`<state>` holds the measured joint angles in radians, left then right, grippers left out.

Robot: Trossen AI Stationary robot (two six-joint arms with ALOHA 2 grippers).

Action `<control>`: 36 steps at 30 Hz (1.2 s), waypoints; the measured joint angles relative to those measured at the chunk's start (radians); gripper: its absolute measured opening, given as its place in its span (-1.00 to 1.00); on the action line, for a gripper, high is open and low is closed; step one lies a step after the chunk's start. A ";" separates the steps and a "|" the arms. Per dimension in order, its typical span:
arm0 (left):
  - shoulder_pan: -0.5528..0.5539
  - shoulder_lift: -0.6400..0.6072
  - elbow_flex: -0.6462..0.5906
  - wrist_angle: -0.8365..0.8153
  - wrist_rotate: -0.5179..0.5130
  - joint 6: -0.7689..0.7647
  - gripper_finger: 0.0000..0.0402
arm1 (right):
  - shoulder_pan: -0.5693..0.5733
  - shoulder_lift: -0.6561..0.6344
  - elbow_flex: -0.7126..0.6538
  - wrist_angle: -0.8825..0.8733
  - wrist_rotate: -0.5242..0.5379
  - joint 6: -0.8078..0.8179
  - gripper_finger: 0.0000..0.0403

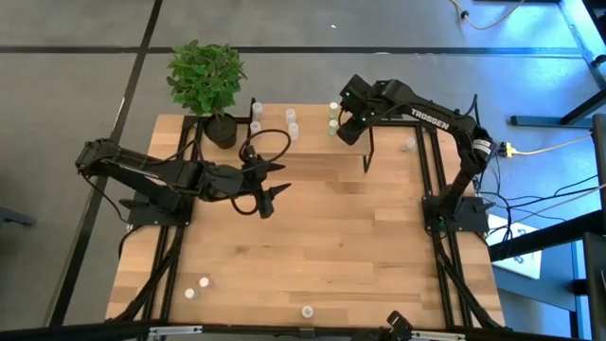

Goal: Pick and place medicine bottles onto shelf by color
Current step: Put the right red pill bottle on the shelf aligned with the other red pill bottle

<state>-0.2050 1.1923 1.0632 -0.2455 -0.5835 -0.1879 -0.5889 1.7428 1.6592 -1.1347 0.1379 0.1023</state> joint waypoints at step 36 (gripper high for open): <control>0.000 0.000 0.000 0.000 0.000 0.014 0.18 | -0.033 0.015 0.002 -0.001 -0.035 0.018 -0.36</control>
<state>-0.2054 1.1923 1.0633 -0.2451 -0.5831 -0.1738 -0.6220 1.7580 1.6608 -1.1360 0.1032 0.1205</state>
